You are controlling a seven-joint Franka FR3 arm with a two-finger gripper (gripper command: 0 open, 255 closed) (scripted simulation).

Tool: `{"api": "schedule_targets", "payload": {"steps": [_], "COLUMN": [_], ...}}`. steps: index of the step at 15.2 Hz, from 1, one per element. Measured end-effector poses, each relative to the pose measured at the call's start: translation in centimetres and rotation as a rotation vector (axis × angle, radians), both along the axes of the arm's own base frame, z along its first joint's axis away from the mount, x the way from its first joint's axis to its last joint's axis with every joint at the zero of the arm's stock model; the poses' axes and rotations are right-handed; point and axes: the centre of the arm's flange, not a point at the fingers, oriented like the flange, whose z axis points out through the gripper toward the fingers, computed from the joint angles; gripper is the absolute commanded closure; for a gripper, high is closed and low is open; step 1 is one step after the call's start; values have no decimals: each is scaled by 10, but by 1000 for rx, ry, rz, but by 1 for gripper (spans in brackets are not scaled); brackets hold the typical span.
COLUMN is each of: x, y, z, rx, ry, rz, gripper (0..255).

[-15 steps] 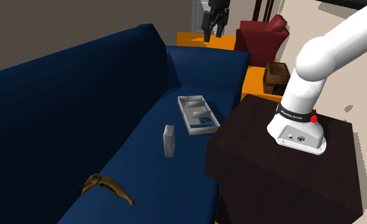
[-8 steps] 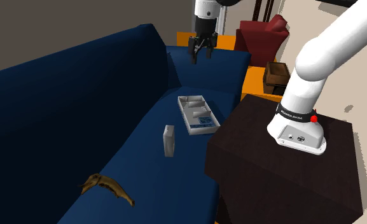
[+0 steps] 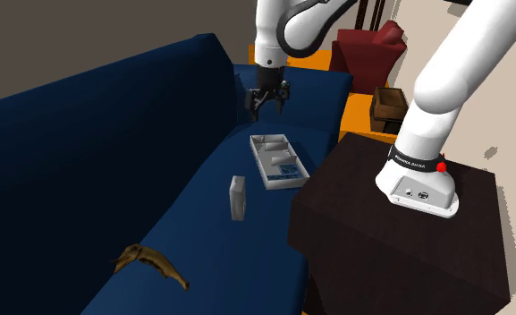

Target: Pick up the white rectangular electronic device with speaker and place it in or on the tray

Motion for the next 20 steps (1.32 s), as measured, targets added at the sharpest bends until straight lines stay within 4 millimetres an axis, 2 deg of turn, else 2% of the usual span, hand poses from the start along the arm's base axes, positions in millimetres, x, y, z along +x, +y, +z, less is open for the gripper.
{"api": "schedule_targets", "payload": {"steps": [14,16,20], "x": [66,68,71], "y": [66,72,74], "z": [-156,-174,-196], "rx": [27,28,28], "ry": [32,35,35], "rz": [-239,-257,-263], "gripper": [0,0,0]}}
